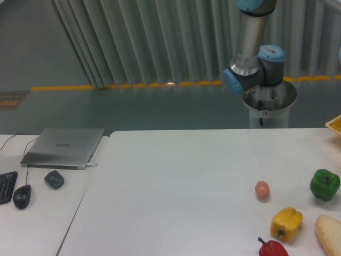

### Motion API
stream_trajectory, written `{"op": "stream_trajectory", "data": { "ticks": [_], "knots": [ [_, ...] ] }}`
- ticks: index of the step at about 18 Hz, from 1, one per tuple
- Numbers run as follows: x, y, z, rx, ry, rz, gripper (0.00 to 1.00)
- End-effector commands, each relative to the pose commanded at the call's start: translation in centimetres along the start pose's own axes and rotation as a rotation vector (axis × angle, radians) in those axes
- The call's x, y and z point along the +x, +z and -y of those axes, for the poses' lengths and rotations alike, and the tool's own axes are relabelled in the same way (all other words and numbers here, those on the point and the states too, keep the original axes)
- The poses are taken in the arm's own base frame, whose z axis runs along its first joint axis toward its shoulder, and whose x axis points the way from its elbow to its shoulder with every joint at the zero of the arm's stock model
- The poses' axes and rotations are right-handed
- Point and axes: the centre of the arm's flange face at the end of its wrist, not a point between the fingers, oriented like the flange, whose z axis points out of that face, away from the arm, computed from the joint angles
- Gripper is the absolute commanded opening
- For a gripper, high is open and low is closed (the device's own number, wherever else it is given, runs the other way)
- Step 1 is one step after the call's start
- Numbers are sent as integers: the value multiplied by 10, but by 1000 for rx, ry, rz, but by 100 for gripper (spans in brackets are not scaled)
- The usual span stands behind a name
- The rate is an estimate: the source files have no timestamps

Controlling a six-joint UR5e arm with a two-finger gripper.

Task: Place the triangular bread in the basket

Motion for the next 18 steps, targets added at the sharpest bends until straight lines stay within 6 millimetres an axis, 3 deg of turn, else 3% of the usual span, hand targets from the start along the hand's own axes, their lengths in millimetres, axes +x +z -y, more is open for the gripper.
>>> {"op": "stream_trajectory", "data": {
  "ticks": [4,6,10,16,18],
  "knots": [
    [39,41,22,-28,2,-43,100],
    [53,51,27,-37,18,-56,100],
    [65,53,41,3,20,-104,100],
    [74,90,43,-36,29,-138,100],
    [75,91,47,-28,36,-138,100]
  ]
}}
